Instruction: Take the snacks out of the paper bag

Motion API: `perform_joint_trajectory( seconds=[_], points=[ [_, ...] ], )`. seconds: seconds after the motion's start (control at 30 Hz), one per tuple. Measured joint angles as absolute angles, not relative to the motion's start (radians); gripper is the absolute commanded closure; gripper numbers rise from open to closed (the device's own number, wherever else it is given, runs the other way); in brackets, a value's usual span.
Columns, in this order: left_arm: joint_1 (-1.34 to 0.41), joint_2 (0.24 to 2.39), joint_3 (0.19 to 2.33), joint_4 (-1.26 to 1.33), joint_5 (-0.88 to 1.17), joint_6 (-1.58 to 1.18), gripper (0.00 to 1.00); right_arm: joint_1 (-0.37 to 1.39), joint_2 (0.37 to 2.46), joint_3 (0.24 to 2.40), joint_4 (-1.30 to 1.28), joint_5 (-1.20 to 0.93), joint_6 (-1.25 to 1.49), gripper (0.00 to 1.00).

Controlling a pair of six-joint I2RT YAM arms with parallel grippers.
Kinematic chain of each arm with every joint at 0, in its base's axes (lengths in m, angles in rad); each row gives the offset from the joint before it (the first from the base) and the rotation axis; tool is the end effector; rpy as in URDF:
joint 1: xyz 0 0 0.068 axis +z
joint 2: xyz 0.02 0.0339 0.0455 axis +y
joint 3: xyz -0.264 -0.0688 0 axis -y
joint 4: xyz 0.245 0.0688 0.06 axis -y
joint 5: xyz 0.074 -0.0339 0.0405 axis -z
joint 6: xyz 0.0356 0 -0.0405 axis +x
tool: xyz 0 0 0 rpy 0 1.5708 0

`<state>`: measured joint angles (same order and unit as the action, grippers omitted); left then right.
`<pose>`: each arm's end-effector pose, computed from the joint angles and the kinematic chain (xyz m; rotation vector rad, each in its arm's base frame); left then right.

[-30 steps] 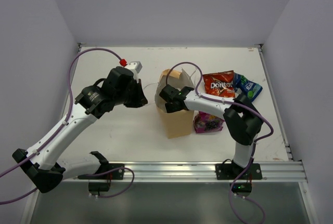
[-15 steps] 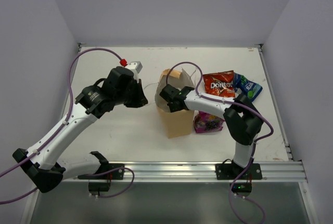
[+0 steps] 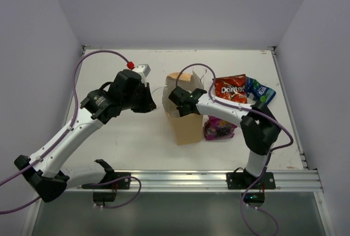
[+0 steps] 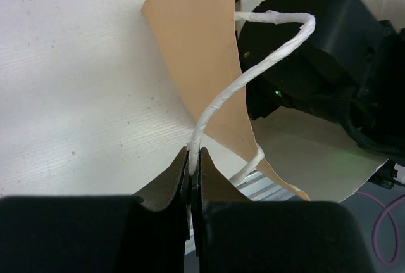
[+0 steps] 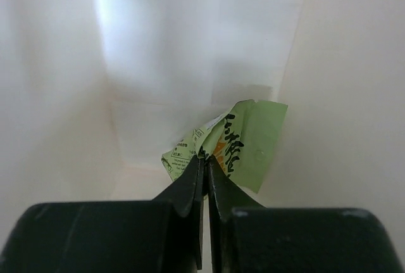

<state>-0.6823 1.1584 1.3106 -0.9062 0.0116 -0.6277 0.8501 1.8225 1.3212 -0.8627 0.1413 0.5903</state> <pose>0.1760 -0.1436 0.3768 0.0722 2.4210 -0.6496 0.2360 0.2611 0.1971 -0.3537 2.8715 0.0441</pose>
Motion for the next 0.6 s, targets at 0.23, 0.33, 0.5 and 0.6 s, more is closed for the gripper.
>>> perform_joint_trajectory(
  seconds=[0.23,0.33,0.5,0.6],
  points=[
    [-0.682,1.160,1.301,-0.907,0.011,-0.627,1.00,0.899,1.700,1.504,-0.963,0.159,0.594,1.00],
    [-0.682,1.163,1.294,-0.907,0.011,-0.627,1.00,0.921,1.613,1.612,-1.001,0.169,0.595,1.00],
    [-0.682,1.164,1.294,-0.907,0.011,-0.627,1.00,0.922,1.526,1.807,-1.057,0.208,0.590,1.00],
    [-0.682,1.164,1.294,-0.907,0.011,-0.627,1.00,0.916,1.486,1.885,-1.071,0.252,0.579,1.00]
  ],
)
